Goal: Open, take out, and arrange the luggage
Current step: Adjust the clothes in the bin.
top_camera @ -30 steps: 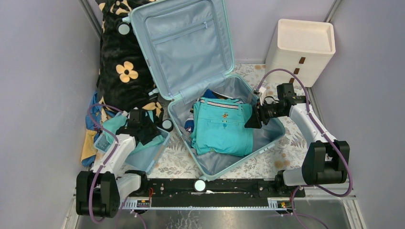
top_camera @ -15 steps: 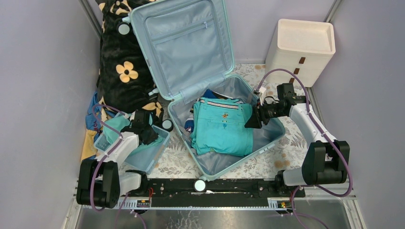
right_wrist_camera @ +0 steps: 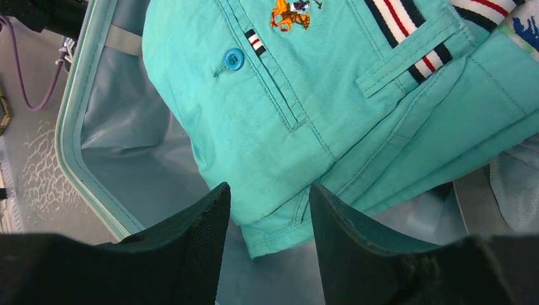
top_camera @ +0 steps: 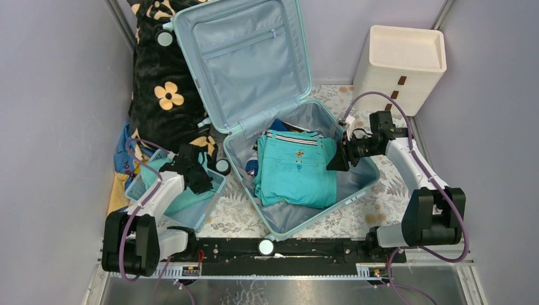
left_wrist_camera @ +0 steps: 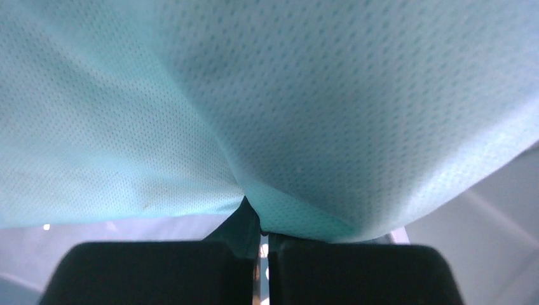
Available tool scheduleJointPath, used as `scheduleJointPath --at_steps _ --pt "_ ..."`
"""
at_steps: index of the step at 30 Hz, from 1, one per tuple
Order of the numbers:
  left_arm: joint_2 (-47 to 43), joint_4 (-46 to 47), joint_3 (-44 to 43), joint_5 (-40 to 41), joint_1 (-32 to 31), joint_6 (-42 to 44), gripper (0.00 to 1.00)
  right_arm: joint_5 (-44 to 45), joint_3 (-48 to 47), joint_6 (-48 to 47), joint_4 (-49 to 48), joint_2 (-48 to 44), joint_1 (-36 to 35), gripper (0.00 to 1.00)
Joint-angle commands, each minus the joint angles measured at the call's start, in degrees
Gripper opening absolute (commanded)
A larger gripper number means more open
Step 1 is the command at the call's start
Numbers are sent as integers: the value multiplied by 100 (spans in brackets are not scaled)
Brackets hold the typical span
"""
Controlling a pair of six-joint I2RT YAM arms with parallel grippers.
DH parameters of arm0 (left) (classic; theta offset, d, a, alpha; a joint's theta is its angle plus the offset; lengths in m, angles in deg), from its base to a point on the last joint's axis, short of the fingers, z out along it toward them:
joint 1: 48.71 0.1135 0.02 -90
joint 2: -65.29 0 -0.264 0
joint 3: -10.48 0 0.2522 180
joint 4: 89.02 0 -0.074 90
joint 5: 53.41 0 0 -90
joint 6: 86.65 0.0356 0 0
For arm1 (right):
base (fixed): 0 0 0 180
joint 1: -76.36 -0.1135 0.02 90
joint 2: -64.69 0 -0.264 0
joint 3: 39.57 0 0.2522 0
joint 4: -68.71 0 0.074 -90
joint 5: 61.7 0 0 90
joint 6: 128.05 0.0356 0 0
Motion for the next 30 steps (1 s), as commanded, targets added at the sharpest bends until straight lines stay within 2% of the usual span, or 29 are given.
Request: scheduleJointPath --at_steps 1,5,9,18,20,26,30 --pt "-16 -1111 -493 -380 -48 -4 0 -212 -83 -117 92 -187 40 56" --pt "264 -1836 -782 -353 -48 6 0 -230 -91 -123 107 -219 57 56" --pt "114 -2368 -919 7 -44 -18 0 -268 -99 -132 114 -249 96 56" --pt "123 -3357 -1364 85 -39 264 0 -318 -124 -180 168 -264 101 56" --pt "149 -3554 -1435 297 -37 435 3 -327 -127 -185 169 -276 101 56" --pt "64 -3690 -1030 73 -48 708 10 -360 -127 -215 204 -316 133 56" --pt "-13 -3850 -1211 60 -48 789 28 -403 -127 -220 212 -347 163 57"
